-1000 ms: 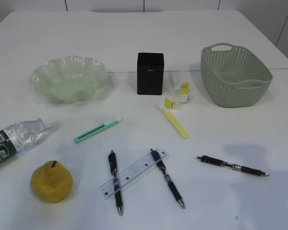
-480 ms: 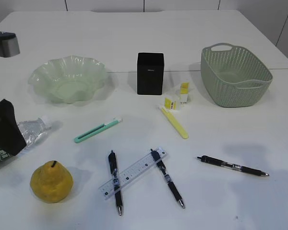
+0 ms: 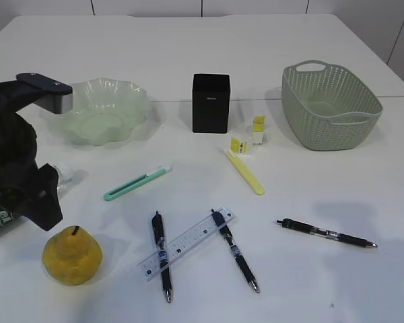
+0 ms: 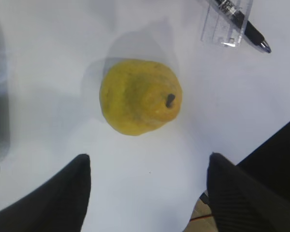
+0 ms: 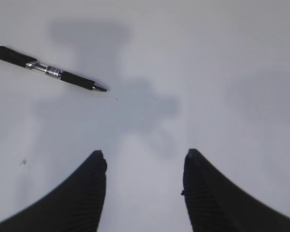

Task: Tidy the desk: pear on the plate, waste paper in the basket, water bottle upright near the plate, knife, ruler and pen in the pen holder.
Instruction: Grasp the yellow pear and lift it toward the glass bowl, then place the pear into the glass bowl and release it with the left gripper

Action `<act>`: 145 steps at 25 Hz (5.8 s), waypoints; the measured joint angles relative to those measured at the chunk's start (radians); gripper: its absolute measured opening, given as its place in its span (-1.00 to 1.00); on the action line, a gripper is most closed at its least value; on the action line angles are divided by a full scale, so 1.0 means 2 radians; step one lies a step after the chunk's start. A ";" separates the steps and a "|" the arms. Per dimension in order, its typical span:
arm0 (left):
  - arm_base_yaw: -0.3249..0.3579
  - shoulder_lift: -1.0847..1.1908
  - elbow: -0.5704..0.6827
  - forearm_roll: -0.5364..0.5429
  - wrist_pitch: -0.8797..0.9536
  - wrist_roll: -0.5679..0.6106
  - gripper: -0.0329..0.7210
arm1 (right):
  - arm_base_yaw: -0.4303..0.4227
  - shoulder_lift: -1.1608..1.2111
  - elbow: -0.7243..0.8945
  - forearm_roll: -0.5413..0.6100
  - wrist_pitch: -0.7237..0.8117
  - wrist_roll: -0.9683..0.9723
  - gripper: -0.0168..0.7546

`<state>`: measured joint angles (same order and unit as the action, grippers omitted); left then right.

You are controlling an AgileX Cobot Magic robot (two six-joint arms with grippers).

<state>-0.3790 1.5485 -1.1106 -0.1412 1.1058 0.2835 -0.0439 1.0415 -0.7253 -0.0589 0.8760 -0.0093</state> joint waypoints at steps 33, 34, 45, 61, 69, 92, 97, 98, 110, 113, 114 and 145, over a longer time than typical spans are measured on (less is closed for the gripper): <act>-0.036 0.087 -0.001 0.019 -0.036 0.000 0.49 | 0.000 0.001 0.000 -0.003 -0.006 0.001 0.05; -0.036 0.088 -0.001 0.019 -0.036 0.000 0.49 | 0.000 0.001 0.000 -0.003 -0.007 0.001 0.05; -0.036 0.118 -0.002 0.019 -0.038 0.000 0.49 | 0.000 0.001 0.000 -0.003 -0.010 0.001 0.05; -0.036 0.119 -0.002 0.019 -0.051 0.000 0.34 | 0.000 0.001 0.000 -0.003 -0.011 0.001 0.05; -0.036 0.119 -0.003 0.020 -0.045 0.000 0.03 | 0.000 0.001 0.000 -0.003 -0.011 0.001 0.05; -0.036 0.119 -0.007 0.027 -0.035 0.000 -0.18 | 0.000 0.001 0.000 -0.003 -0.011 0.001 0.05; -0.036 0.119 -0.007 0.027 -0.033 0.000 -0.18 | 0.000 0.001 0.000 -0.003 -0.011 0.001 0.05; -0.036 0.119 -0.007 0.027 -0.033 0.000 -0.18 | 0.000 0.001 0.000 -0.003 -0.011 0.001 0.05; -0.036 0.119 -0.009 0.028 -0.033 0.000 -0.19 | 0.000 0.001 0.000 -0.003 -0.012 0.001 0.05; -0.036 0.119 -0.021 0.022 -0.022 0.000 -0.19 | 0.000 0.001 0.000 -0.003 -0.012 0.001 0.05; -0.036 0.119 -0.029 0.021 -0.018 0.000 -0.19 | 0.000 0.001 0.000 -0.003 -0.012 0.001 0.05; -0.036 0.120 -0.219 0.096 0.045 -0.058 -0.19 | 0.000 0.001 0.000 -0.003 -0.014 0.001 0.05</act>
<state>-0.4510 1.7891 -1.5480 0.0501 1.1959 0.1680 -0.0439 1.0431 -0.7253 -0.0655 0.8487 -0.0077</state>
